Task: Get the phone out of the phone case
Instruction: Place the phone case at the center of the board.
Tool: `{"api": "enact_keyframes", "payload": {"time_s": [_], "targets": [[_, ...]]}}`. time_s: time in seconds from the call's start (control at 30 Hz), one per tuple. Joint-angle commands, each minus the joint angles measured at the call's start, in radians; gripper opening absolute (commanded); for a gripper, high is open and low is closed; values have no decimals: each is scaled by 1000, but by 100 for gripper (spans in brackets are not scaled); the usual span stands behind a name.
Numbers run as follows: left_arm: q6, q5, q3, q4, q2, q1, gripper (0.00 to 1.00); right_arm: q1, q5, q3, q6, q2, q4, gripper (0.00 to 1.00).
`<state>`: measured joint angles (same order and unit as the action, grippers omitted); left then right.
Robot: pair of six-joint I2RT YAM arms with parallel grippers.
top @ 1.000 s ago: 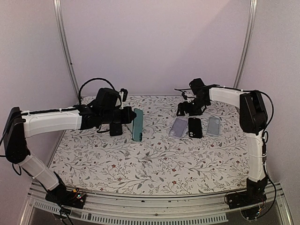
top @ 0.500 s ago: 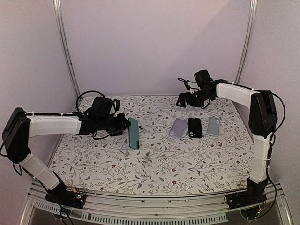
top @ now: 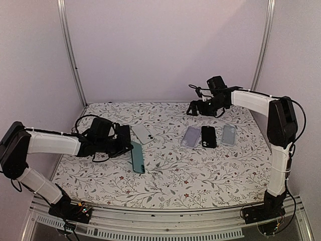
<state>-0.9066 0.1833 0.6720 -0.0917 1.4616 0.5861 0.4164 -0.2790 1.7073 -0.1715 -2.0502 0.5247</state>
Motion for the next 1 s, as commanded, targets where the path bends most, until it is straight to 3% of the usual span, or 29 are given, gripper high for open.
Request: {"api": "enact_keyframes", "payload": {"time_s": [0.0, 0.47, 0.97], "targets": [[-36, 44, -37, -75, -42, -23, 0, 10, -29, -5, -18, 48, -36, 99], [-60, 169, -107, -147, -13, -94, 0, 27, -45, 10, -39, 30, -38, 99], [4, 253, -31, -165, 165, -182, 0, 34, -43, 0, -39, 39, -33, 99]]}}
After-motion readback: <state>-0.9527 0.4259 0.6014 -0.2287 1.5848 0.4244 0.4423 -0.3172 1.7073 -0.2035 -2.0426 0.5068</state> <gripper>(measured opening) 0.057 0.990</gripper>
